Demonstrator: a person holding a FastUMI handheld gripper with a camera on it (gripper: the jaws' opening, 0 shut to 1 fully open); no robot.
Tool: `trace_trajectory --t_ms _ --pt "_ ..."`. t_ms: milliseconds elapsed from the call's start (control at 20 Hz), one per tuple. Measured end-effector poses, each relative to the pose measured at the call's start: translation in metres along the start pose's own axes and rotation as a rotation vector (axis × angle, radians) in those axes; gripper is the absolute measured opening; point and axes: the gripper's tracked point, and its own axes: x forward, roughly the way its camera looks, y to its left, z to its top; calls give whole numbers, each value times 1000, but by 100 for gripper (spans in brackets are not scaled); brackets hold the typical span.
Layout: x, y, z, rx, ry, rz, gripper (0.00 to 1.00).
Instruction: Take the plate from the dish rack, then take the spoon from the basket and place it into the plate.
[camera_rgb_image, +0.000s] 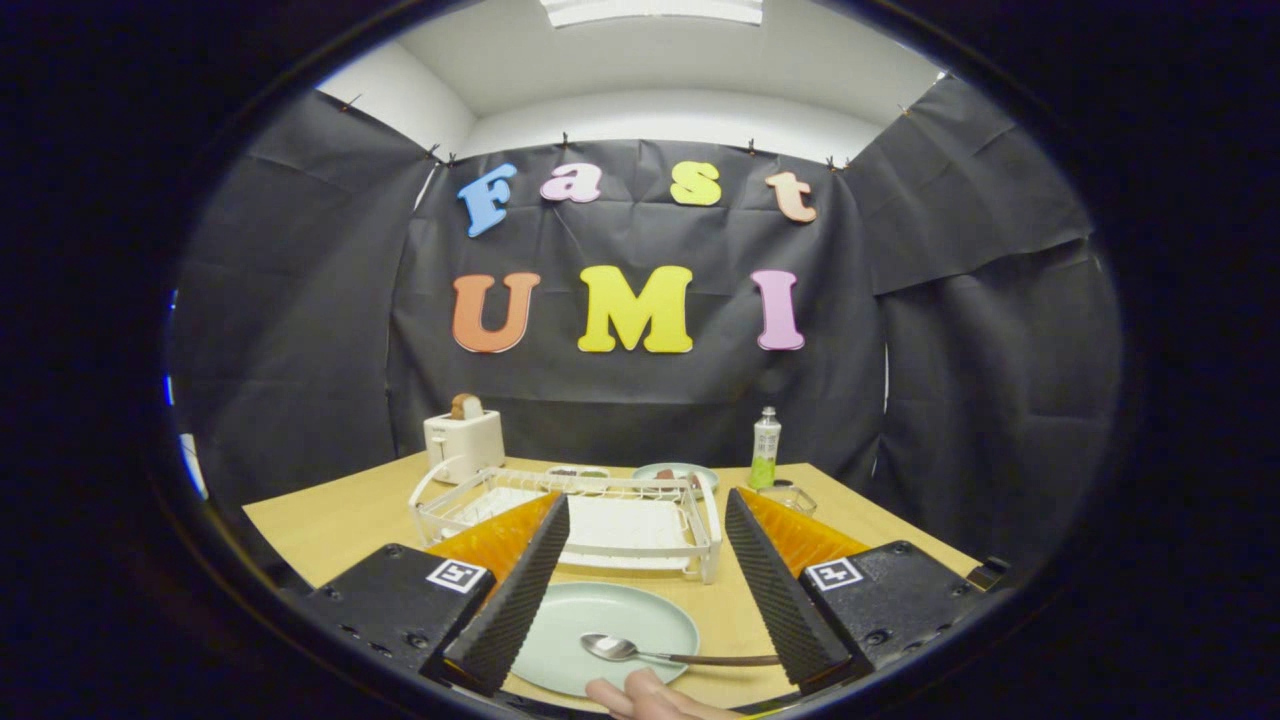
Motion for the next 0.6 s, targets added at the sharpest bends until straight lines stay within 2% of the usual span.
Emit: trace_trajectory --t_ms 600 --pt "-40 -2 18 8 52 14 100"
